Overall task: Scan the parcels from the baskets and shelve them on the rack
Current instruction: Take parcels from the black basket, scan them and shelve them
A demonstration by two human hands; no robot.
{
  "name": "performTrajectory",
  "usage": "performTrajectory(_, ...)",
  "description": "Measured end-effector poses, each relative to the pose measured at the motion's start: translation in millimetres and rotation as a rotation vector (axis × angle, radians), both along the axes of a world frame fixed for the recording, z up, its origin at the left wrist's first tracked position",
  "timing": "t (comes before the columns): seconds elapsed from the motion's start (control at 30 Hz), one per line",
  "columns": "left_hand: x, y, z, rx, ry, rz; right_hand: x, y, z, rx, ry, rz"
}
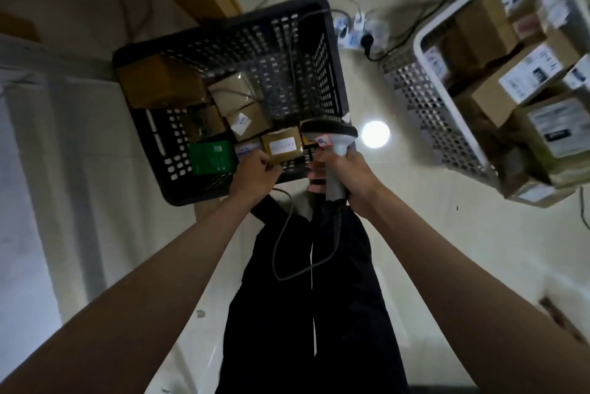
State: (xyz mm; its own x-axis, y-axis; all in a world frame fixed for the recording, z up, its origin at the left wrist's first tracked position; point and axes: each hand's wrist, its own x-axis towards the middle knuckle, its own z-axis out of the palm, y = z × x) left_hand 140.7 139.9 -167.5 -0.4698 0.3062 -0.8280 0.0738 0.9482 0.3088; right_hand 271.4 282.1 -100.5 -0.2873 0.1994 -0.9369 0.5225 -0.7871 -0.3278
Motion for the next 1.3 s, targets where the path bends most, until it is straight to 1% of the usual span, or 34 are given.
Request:
performTrajectory(0.1,2.5,11.3,-48.0,-0.013,0.023,0.028,0.4,-3.3,-39.0,0.001,-0.003,0.023)
performTrajectory(0.17,3.6,18.7,-73.5,-0.038,0.022,0.092,0.3,-4.3,-62.2,0.012,-0.009,0.036)
performTrajectory(0.33,5.8,33.3,-125.4,-0.13,-0.001,0.203,-1.8,-2.4,-113.5,0.039,-0.01,0.058)
performTrajectory(0.43,7.0,41.7,-150.5,-0.153,-0.037,0.238,-4.4,-2.1,-136.0,0.044,-0.062,0.032)
performTrajectory(0.53,6.8,46.6,-175.1,-0.22,-0.017,0.204,-5.6,-3.6,-154.4,0.06,-0.116,-0.017)
performTrajectory(0.63,8.5,47.0,-197.3,-0.289,-0.039,0.217,-5.0,-5.1,-166.9,0.07,-0.133,-0.031)
performTrajectory(0.77,14.0,49.2,-219.9,-0.384,-0.014,0.204,-5.4,-5.8,-176.9,0.059,-0.144,-0.075)
performTrajectory(0.9,15.7,56.8,-237.5,-0.402,0.025,0.214,-9.3,-4.8,-182.6,0.054,-0.122,-0.095)
performTrajectory(1.0,14.8,55.5,-239.7,-0.388,0.065,0.226,-9.1,-5.9,-181.9,0.057,-0.112,-0.084)
performTrajectory(1.1,13.4,49.4,-224.4,-0.359,0.082,0.24,-5.6,-6.3,-169.2,0.052,-0.105,-0.096)
performTrajectory(1.2,12.7,38.8,-188.3,-0.296,0.082,0.249,-0.9,-8.3,-142.4,0.052,-0.087,-0.111)
performTrajectory(1.3,10.6,25.6,-138.2,-0.227,0.093,0.239,0.7,-8.8,-103.9,0.046,-0.064,-0.132)
